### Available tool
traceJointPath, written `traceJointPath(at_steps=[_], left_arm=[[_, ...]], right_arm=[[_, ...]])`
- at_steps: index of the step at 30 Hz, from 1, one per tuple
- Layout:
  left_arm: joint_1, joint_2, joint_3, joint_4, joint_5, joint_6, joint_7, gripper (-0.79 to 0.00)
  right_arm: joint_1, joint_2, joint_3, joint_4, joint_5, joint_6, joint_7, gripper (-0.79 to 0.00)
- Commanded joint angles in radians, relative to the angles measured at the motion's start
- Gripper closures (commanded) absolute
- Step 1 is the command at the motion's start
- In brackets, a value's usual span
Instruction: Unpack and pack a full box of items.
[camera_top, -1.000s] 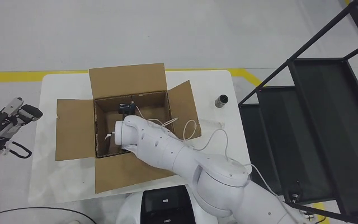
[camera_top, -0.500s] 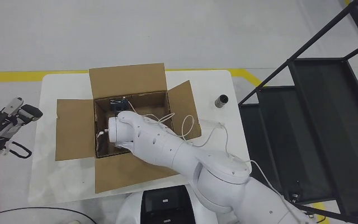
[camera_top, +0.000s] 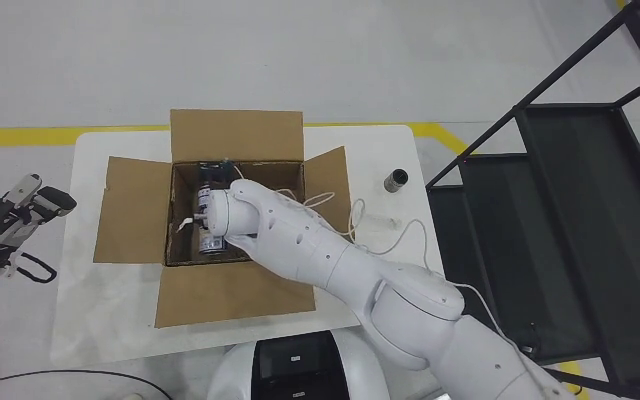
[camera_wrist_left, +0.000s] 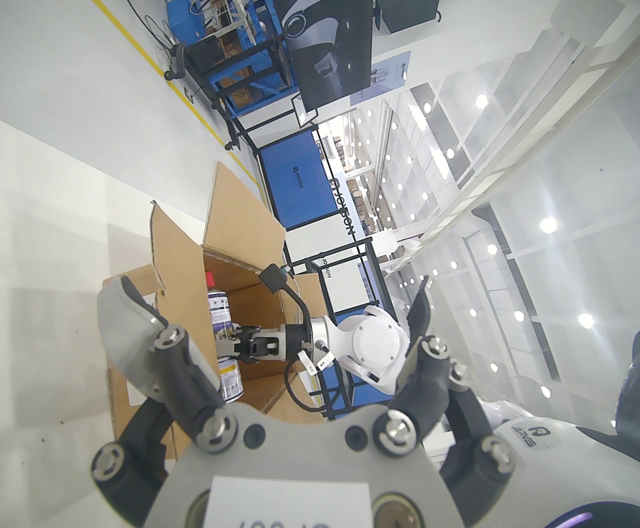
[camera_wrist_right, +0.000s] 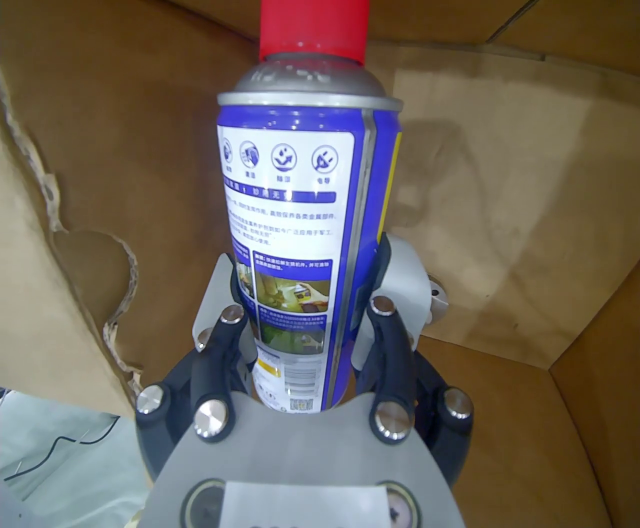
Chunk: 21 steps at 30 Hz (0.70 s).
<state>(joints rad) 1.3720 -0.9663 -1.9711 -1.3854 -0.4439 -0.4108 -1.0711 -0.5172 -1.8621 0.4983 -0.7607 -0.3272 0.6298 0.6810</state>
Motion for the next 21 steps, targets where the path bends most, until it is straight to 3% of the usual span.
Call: traceJointPath(at_steps=[1, 13, 21], left_arm=[[0.0, 0.0, 0.0, 0.0, 0.0, 0.0, 0.0, -0.785], [0.0, 0.0, 0.0, 0.0, 0.0, 0.0, 0.0, -0.785], [0.0, 0.0, 0.0, 0.0, 0.0, 0.0, 0.0, -0.785]], right_arm=[[-0.02, 0.023, 0.011, -0.052, -0.031, 0.003, 0.032, 0.0], [-0.225, 0.182, 0.205, -0.484, -0.214, 0.027, 0.151, 0.0], [-0.375, 0.249, 0.373, -0.744, -0.243, -0.026, 0.189, 0.0]])
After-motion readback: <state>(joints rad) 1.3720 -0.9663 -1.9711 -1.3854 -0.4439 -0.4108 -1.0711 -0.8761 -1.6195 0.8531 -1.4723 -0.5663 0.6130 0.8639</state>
